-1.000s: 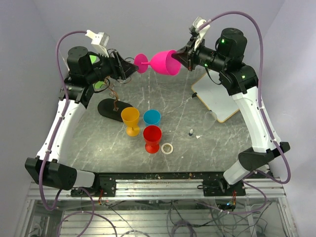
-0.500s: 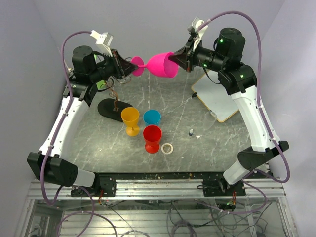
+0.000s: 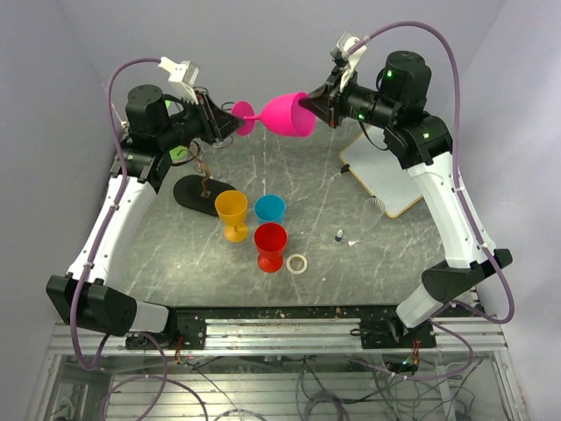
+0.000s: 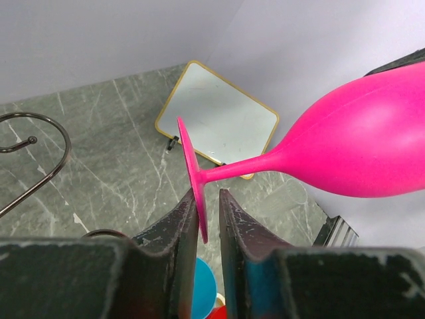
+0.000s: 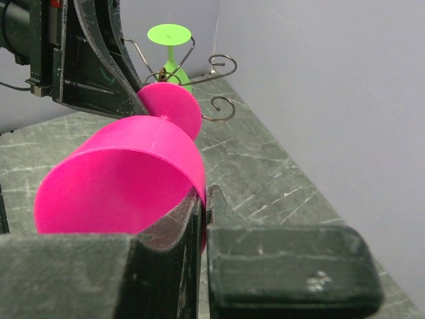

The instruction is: Place the wine glass upside down on the wine glass rack

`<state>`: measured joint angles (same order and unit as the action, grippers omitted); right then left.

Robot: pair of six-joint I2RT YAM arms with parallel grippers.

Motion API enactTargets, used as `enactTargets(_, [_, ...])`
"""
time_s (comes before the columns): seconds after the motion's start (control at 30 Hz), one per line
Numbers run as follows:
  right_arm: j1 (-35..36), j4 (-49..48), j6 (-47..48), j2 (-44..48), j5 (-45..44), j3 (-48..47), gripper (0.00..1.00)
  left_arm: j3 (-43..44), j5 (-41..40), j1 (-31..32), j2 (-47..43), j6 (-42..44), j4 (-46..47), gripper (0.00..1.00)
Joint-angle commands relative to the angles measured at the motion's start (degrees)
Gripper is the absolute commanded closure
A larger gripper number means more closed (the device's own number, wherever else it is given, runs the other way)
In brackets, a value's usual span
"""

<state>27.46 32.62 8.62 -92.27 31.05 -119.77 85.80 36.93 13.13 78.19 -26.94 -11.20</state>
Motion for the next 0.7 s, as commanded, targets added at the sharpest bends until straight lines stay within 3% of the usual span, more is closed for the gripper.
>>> enactTargets(0.0, [0.04,-1.56,0.44,1.26,-1.4,0.91,1.0,-0.98,1.3,0.14,-1.69,1.09,1.8,0.74])
enactTargets(0.17, [0.02,-1.62,0.34,1.4,-1.23,1.26,1.0,-1.01,1.46,0.15,-1.64,0.69,2.21,0.92])
enactTargets(0.3, [0.0,-1.49,0.98,1.71,-1.81,1.82,1.0,-0.48,0.76,-0.04,-1.84,1.1,1.62,0.93])
enactTargets(0.37, [0.05,-1.17,1.49,2.09,-2.46,2.34,0.81,0.08,0.15,-0.75,-2.17,1.18,1.23,0.93])
enactTargets(0.47, [0.05,-0.56,2.9,3.13,-3.8,3.8,0.42,2.38,-1.84,-3.41,-2.43,2.24,-1.61,0.93])
enactTargets(0.5, [0.05,-0.23,3.35,3.5,-4.32,4.29,0.33,3.1,-2.6,-4.86,-2.5,1.93,-2.21,0.93])
enactTargets(0.57, [0.0,0.41,4.11,4.36,-5.86,5.08,0.18,4.84,-3.32,-7.98,-2.54,1.17,-3.03,0.93])
enactTargets(0.67, [-0.04,1.49,5.53,5.68,-8.58,5.87,0.06,9.84,-6.35,-11.52,-1.86,3.04,-6.67,0.93])
